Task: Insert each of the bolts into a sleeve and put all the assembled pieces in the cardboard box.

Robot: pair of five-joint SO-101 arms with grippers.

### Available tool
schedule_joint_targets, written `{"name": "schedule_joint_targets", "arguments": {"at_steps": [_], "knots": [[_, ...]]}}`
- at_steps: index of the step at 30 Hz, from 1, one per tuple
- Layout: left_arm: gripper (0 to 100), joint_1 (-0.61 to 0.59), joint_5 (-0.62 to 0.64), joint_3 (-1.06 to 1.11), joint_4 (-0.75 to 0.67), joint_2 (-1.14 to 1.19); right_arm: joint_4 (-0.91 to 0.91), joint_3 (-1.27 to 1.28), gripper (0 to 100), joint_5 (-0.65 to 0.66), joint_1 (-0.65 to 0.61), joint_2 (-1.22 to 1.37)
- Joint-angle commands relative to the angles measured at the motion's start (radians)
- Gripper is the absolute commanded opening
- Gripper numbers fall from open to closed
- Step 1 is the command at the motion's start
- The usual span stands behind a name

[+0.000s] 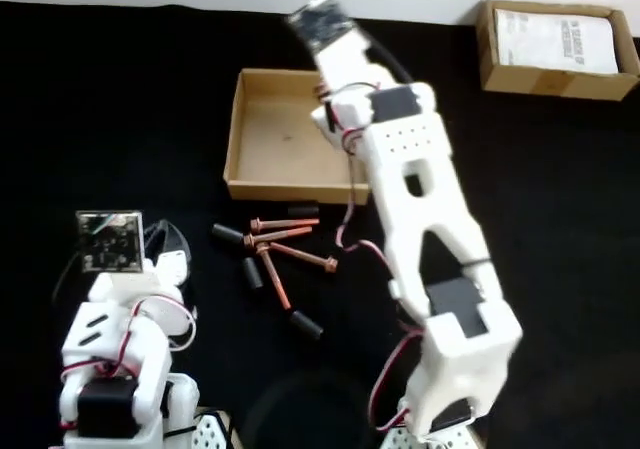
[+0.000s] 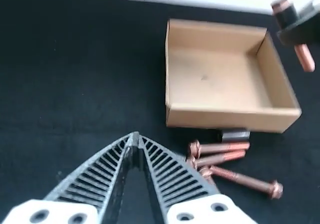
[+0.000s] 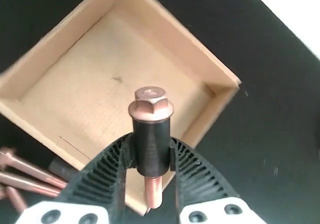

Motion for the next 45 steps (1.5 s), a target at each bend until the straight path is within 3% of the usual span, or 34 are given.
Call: {"name": "schedule_joint_targets", "arguments": {"at_steps": [1,9,15,19,22,29,34,39,45], "knots": [[1,-0.015,0.000,0.073,-0.025,-0.010,-0.021,-0.140,0.7,0.163,-0.035,0.073],[1,-0.015,0.000,0.283,-0.068,-0.010,0.002,-0.248,1.1,0.353,-0.044,0.240],[1,-0.015,-0.003,0.386,-0.180,-0.012,0.133,-0.246,20.9,0.371,-0.061,0.246],[1,-0.015,-0.005,0.386,-0.180,-0.012,0.137,-0.252,20.1,0.367,-0.061,0.239],[1,-0.015,-0.005,0.386,-0.176,-0.012,0.223,-0.295,16.9,0.298,-0.059,0.220],[1,-0.015,-0.005,0.386,-0.176,-0.012,0.657,-0.467,16.1,0.089,-0.182,0.067],[1,-0.015,-0.005,0.386,-0.176,-0.010,0.664,-0.472,16.0,-0.052,-0.257,-0.091],[1,-0.016,-0.005,0.386,-0.175,-0.010,0.665,-0.277,16.0,-0.132,-0.334,-0.292],[1,-0.065,-0.005,0.386,-0.155,-0.010,0.662,0.176,15.8,-0.262,-0.467,-0.647]]}}
